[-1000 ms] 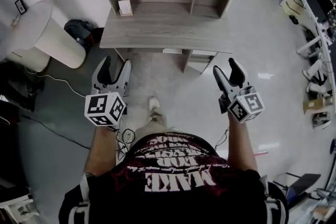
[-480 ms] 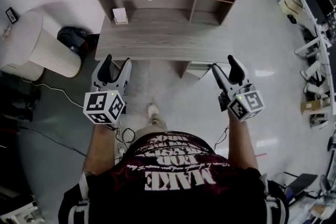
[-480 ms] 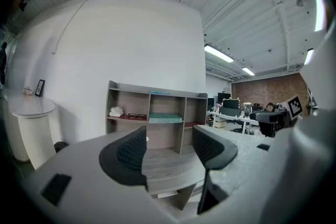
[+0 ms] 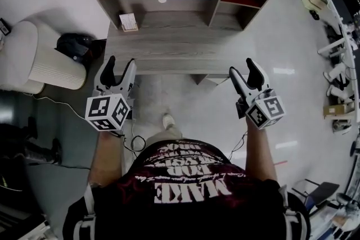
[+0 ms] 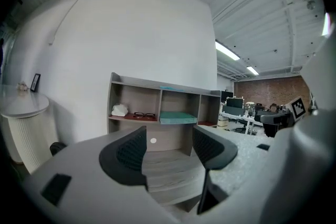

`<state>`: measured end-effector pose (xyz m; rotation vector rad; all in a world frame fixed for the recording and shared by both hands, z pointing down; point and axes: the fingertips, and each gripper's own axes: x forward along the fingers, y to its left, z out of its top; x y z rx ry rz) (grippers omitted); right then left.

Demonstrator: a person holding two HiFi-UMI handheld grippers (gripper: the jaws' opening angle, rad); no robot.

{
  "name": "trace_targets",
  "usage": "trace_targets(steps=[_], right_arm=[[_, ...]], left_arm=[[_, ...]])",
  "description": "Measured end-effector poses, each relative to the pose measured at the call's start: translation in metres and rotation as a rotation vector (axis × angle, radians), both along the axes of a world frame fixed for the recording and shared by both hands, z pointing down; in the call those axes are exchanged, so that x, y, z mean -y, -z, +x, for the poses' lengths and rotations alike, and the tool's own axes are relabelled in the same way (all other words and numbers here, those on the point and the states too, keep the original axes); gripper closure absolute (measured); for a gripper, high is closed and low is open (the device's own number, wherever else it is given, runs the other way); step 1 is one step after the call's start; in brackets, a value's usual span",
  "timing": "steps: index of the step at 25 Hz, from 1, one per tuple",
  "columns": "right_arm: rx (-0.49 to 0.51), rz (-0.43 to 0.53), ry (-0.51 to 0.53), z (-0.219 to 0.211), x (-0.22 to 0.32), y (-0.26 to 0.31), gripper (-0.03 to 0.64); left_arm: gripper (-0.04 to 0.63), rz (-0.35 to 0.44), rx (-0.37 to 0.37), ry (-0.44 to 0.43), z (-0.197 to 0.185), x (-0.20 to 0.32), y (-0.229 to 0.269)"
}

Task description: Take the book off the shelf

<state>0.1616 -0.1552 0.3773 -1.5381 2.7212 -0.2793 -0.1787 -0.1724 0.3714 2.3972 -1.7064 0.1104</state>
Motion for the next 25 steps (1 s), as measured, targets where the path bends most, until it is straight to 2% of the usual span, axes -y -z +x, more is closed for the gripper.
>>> trace_targets(steps=[6,12,16,22,25], right_arm=[[0.002,0.005,0.019,-0.044,0.046,0.005,0.316],[-0.068,0.045,0.027,-0.079,0.067,0.027,0.316],[-0.073,0.042,0.012,-0.08,0.075,0.029,0.318],[-0.06,0.025,0.004,-0.072,0.086,0.02,0.318],[-0.048,0.018,0.007,-0.066,0.1,0.013,0.318]], left_arm=[[0.33,0.005,-0.021,-0.007,-0.035,0.038,-0.005],[0.33,0.031,-0.03,-0.058,-0.036,0.064,0.001],[0.331,0.049,-0.06,-0.085,-0.027,0.073,0.007],[0.33,0.043,-0.064,-0.106,-0.015,0.086,0.002],[0.33,0.045,-0.103,-0.107,-0.01,0.1,0.002]])
